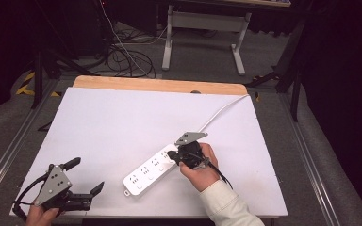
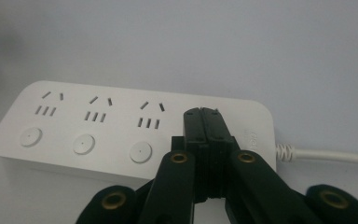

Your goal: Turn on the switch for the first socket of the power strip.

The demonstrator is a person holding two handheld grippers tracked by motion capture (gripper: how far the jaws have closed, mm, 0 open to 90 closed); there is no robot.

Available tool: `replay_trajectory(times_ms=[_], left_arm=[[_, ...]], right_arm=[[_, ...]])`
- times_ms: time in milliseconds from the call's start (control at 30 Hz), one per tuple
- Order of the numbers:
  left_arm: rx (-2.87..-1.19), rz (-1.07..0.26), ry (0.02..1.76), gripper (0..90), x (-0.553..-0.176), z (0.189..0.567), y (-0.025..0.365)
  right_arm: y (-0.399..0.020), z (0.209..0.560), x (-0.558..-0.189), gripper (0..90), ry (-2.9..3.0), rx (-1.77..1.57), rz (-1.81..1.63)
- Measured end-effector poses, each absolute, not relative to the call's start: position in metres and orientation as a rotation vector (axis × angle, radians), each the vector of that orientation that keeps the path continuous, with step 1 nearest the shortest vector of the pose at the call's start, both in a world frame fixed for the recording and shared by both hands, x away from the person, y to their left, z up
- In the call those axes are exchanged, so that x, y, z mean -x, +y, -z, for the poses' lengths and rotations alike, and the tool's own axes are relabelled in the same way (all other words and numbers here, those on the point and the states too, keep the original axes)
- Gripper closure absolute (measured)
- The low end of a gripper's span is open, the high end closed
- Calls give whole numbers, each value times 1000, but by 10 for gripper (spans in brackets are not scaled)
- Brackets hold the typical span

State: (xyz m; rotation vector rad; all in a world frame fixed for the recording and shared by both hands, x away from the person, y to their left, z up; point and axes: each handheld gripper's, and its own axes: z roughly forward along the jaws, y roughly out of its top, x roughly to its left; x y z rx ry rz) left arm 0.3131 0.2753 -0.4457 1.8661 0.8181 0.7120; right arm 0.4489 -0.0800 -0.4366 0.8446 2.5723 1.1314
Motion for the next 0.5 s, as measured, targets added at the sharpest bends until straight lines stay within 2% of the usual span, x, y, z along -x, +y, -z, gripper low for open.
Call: replay_trajectory(times_ms=[500], left_arm=[[-1871,-710,819,4,-313,446,275]], right_arm=[[-73,447,-452,900,2607,-865,-1004]])
